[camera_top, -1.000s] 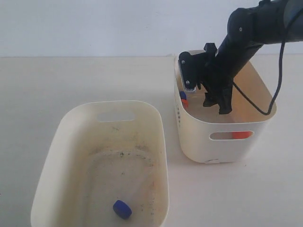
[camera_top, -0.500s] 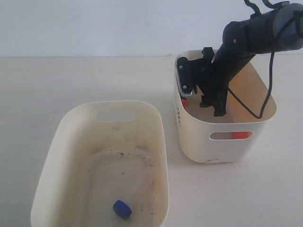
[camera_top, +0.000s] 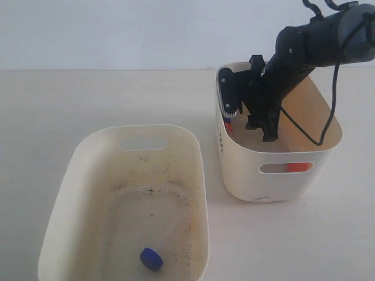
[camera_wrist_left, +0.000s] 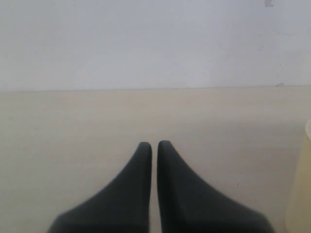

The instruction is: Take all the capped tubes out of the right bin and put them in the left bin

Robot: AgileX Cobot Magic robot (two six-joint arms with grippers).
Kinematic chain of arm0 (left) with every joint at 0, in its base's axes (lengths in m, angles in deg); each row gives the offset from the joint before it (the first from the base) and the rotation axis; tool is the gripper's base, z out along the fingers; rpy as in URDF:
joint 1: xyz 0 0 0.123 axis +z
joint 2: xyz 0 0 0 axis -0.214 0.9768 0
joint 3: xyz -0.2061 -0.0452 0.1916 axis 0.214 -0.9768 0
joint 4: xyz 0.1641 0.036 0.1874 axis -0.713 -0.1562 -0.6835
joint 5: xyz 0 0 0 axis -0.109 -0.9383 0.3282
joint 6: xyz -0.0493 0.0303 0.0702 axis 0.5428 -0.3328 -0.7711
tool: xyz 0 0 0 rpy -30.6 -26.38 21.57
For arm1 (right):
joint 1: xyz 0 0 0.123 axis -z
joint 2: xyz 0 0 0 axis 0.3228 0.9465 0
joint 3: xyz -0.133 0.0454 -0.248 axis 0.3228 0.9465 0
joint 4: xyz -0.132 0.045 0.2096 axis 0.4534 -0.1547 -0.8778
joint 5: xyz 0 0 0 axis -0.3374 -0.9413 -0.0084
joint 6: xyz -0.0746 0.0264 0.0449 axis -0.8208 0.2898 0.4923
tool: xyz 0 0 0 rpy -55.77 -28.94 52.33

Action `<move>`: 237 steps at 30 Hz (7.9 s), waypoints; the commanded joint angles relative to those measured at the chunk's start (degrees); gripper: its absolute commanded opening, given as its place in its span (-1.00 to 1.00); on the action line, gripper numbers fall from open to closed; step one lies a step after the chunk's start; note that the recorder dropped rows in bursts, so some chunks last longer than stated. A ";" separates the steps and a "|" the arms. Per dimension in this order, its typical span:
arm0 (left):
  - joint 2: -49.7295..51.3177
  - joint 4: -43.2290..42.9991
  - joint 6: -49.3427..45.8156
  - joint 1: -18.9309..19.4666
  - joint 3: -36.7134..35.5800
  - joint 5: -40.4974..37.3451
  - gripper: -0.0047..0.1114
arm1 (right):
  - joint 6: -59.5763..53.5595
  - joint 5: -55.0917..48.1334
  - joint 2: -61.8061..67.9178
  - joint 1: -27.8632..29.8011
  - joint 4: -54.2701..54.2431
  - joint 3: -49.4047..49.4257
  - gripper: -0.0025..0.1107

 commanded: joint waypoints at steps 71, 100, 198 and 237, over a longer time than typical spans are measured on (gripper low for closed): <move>0.03 0.36 0.54 0.02 0.21 0.35 -0.84 | 7.59 -4.19 -1.60 0.45 2.85 0.24 -0.96; 0.03 0.36 0.54 0.02 0.21 0.35 -0.84 | 22.09 -34.11 -30.99 0.34 -32.70 0.24 -0.96; 0.03 0.36 0.54 0.02 0.21 0.35 -0.84 | 71.74 -43.48 -13.79 -7.88 13.09 -14.46 -0.32; 0.03 0.36 0.54 0.02 0.21 0.35 -0.84 | 27.33 -35.68 -6.79 -4.09 5.48 -5.29 -0.31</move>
